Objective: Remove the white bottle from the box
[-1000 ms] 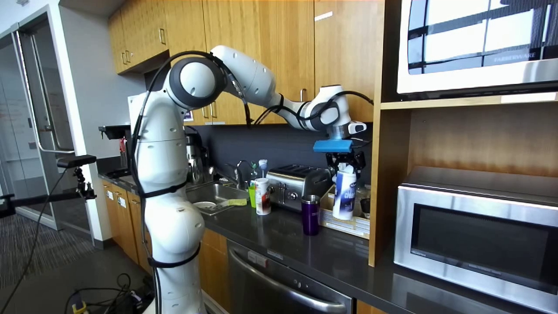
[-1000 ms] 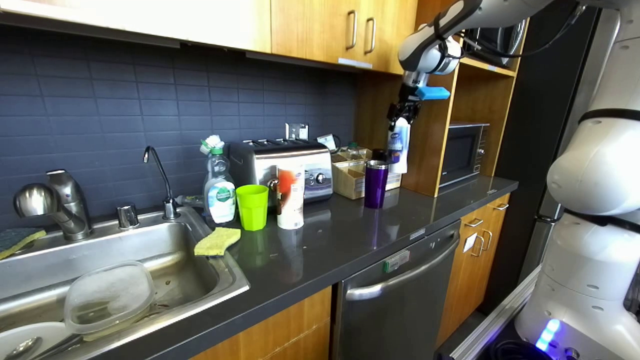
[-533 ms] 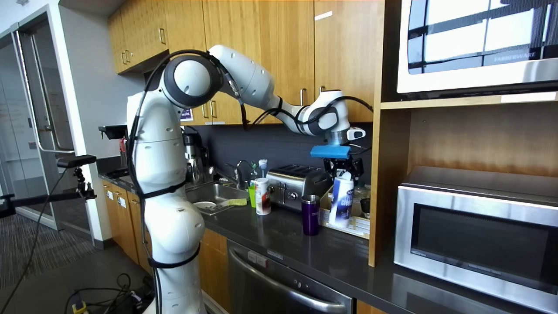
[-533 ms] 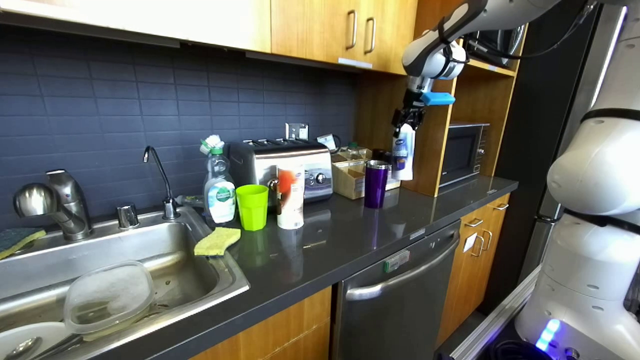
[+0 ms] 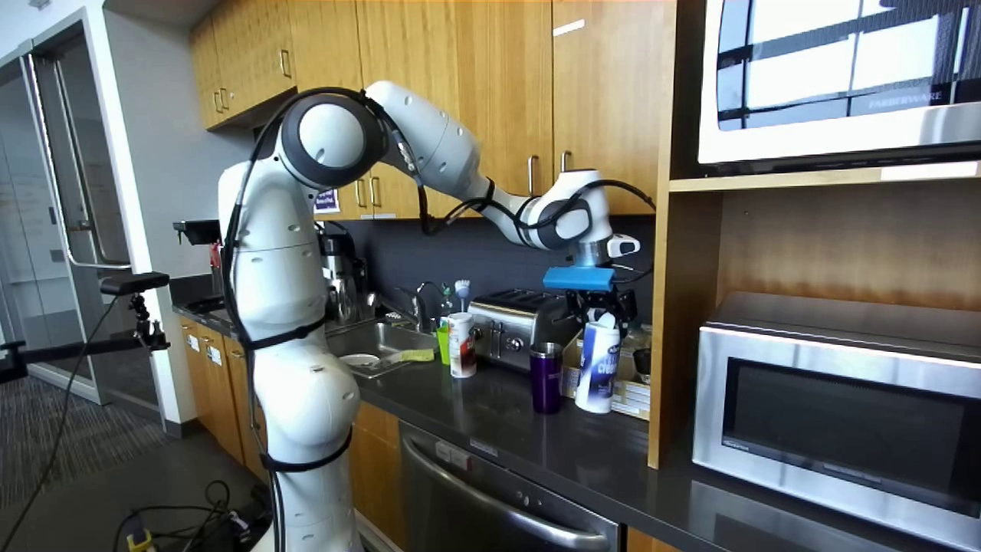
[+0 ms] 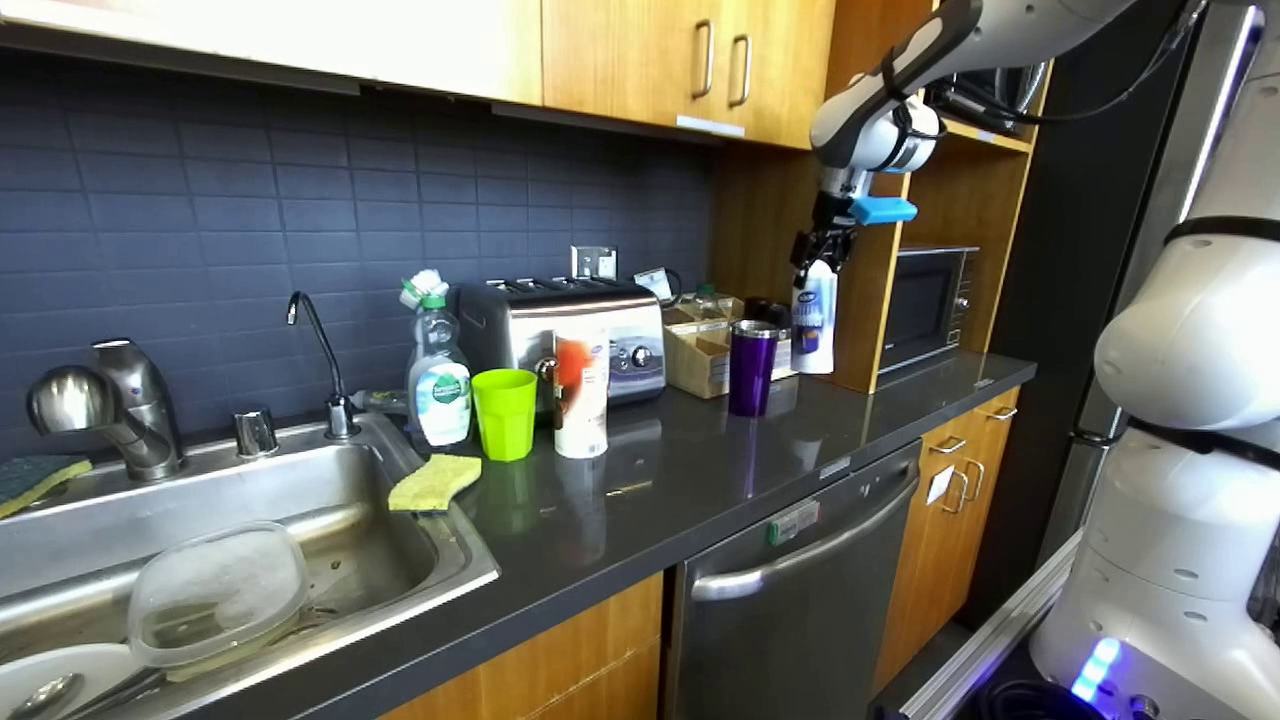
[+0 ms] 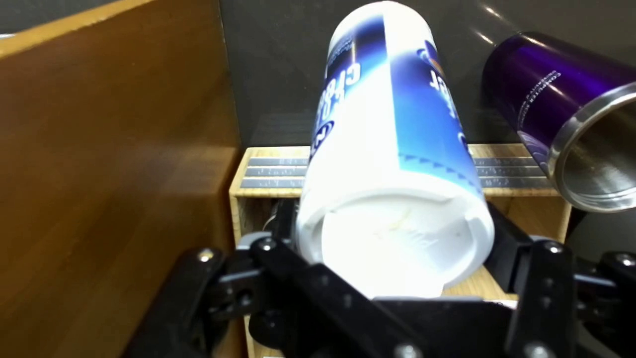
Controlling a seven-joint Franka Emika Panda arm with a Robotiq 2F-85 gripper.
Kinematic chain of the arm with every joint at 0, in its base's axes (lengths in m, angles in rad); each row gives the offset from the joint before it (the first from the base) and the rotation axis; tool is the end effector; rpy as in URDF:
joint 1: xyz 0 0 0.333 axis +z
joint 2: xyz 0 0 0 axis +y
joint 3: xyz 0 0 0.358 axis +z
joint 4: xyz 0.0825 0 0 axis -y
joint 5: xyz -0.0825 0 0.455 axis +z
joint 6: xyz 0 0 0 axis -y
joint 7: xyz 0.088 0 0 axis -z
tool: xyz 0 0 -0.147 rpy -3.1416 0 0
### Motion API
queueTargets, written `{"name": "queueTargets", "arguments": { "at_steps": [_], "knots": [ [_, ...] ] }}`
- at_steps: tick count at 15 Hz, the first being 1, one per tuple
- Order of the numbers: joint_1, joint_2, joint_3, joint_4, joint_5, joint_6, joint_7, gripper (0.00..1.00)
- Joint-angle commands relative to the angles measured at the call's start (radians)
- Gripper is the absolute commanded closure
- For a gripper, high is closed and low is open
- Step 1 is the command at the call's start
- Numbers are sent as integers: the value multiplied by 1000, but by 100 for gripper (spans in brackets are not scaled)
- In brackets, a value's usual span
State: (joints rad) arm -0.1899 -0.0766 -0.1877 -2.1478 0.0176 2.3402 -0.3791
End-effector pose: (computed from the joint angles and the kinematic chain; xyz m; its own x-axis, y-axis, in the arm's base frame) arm 0.5741 -0.2280 0.4312 0.9666 -0.0009 0.2564 -0.0196 -0.9973 0.0702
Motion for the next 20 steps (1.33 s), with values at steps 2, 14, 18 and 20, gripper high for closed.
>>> {"name": "queueTargets", "arguments": {
  "at_steps": [2,14,18,20],
  "knots": [
    [4,-64,-10,-79,-13,62,-19,38],
    [6,-160,-17,-209,-31,115,-6,38],
    [4,-187,-23,-239,-53,124,0,38],
    [4,-196,-27,-251,-58,131,1,38]
  ]
}}
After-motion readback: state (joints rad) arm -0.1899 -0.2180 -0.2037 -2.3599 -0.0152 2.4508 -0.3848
